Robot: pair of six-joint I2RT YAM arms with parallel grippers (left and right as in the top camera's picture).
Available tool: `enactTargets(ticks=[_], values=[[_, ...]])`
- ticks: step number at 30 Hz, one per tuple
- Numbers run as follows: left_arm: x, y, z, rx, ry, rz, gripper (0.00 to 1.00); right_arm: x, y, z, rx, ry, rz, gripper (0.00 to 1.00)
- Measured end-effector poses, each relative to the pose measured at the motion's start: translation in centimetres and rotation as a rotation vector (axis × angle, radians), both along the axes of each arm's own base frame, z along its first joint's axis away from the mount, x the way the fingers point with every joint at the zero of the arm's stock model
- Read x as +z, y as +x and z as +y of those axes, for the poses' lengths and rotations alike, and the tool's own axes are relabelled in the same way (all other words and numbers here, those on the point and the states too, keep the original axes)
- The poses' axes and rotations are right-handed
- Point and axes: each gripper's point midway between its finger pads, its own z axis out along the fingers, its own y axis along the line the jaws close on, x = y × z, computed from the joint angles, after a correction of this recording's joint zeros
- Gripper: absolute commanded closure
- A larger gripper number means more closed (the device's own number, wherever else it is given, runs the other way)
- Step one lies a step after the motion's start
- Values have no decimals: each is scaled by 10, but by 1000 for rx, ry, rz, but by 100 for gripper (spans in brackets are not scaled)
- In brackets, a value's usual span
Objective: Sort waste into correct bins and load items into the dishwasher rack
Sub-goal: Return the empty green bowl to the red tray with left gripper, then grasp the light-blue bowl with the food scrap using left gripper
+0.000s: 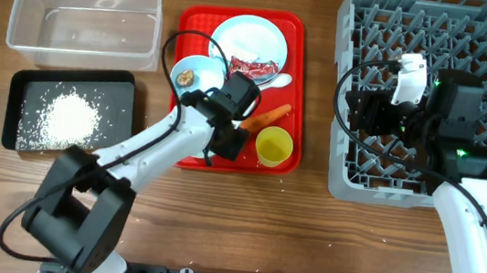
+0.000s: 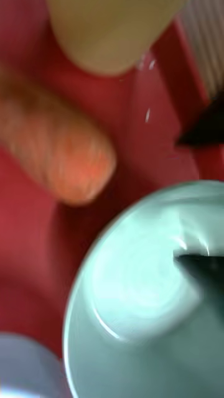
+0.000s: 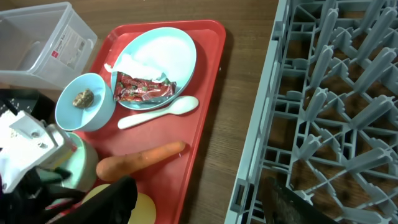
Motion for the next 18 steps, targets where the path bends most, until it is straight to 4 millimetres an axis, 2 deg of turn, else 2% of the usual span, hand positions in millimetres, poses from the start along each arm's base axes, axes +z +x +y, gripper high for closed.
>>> enactTargets(ticks=[1, 3, 5, 6, 9, 10, 12, 13, 15, 18], values=[[0, 2, 3, 12, 13, -9, 0, 0, 0, 0, 0, 0, 0, 33], [2, 2, 7, 17, 34, -10, 0, 0, 0, 0, 0, 0, 2, 33], [20, 15, 4, 26, 28, -38, 0, 0, 0, 0, 0, 0, 1, 33], [34, 29, -1, 30, 6, -79, 0, 0, 0, 0, 0, 0, -1, 33], [93, 96, -19, 38, -119, -317, 9, 0, 0, 0, 0, 0, -1, 33], [107, 115, -18, 50, -146, -390, 12, 0, 0, 0, 0, 0, -1, 33], [105, 129, -7, 76, -144, -409, 15, 0, 0, 0, 0, 0, 0, 33], [86, 136, 5, 94, -119, -374, 16, 0, 0, 0, 0, 0, 1, 33], [52, 136, 19, 113, -70, -294, 18, -2, -1, -1, -5, -5, 10, 33], [13, 129, 23, 94, -24, -203, 23, -3, -1, -2, -11, -10, 11, 34]])
